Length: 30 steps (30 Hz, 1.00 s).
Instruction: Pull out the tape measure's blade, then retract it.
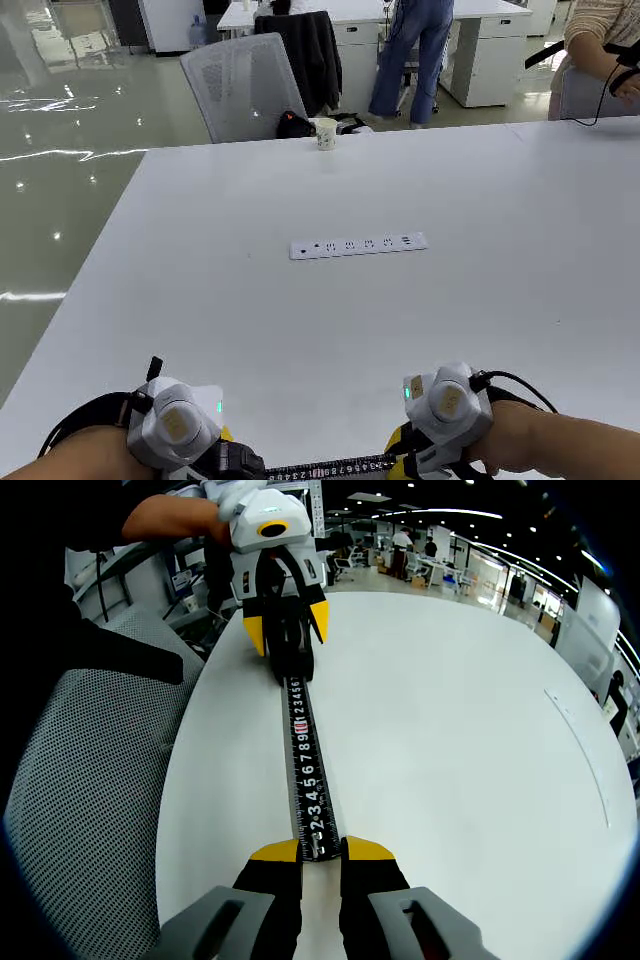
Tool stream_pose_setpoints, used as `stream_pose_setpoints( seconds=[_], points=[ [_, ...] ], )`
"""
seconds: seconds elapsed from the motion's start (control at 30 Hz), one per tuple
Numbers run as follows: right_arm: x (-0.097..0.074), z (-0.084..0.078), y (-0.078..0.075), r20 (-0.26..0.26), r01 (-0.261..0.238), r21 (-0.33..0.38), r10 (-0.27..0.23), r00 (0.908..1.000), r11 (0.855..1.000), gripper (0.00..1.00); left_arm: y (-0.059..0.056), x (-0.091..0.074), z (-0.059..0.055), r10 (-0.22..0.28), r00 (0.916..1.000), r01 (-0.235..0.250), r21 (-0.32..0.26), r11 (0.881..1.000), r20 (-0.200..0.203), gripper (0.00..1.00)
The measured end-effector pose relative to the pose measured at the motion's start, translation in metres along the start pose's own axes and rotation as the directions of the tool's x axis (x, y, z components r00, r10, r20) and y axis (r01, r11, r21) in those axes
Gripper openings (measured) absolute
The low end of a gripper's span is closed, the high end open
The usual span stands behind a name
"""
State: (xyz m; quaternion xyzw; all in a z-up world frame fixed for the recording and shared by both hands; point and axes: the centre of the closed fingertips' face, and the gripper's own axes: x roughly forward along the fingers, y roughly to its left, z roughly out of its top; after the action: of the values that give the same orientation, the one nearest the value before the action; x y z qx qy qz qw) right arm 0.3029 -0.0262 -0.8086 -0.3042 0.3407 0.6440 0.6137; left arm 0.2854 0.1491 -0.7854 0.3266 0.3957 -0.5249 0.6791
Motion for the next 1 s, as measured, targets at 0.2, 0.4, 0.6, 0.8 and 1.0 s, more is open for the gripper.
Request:
stream_pose_setpoints(
  seconds=[0.2, 0.4, 0.6, 0.8, 1.0],
  points=[
    [0.0005, -0.0003, 0.0002, -0.006, -0.005, -0.008, 0.004, 1.0, 1.0, 0.1, 0.0002, -0.0002, -0.0002, 0.003, 1.0, -0.003, -0.001, 1.0, 0.0, 0.33],
    [-0.0009, -0.0013, -0.0003, -0.008, -0.001, -0.008, 0.001, 1.0, 1.0, 0.1, -0.0001, -0.0002, -0.0002, 0.003, 1.0, -0.003, -0.003, 1.0, 0.0, 0.33],
    [-0.0041, -0.0063, -0.0031, -0.009, 0.006, 0.003, -0.006, 0.9999, 1.0, 0.1, -0.0001, 0.0001, 0.0, 0.004, 1.0, -0.004, -0.005, 1.0, 0.0, 0.33],
    [-0.0053, -0.0069, -0.0025, -0.012, 0.007, 0.004, -0.007, 0.9999, 1.0, 0.1, -0.0004, -0.0003, 0.0003, 0.004, 1.0, -0.004, -0.004, 1.0, 0.002, 0.33],
    [-0.0079, -0.0099, -0.0019, -0.017, 0.005, 0.008, -0.005, 0.9998, 1.0, 0.1, -0.0002, -0.0005, 0.0, 0.002, 1.0, -0.002, -0.004, 1.0, 0.003, 0.33]
  ],
)
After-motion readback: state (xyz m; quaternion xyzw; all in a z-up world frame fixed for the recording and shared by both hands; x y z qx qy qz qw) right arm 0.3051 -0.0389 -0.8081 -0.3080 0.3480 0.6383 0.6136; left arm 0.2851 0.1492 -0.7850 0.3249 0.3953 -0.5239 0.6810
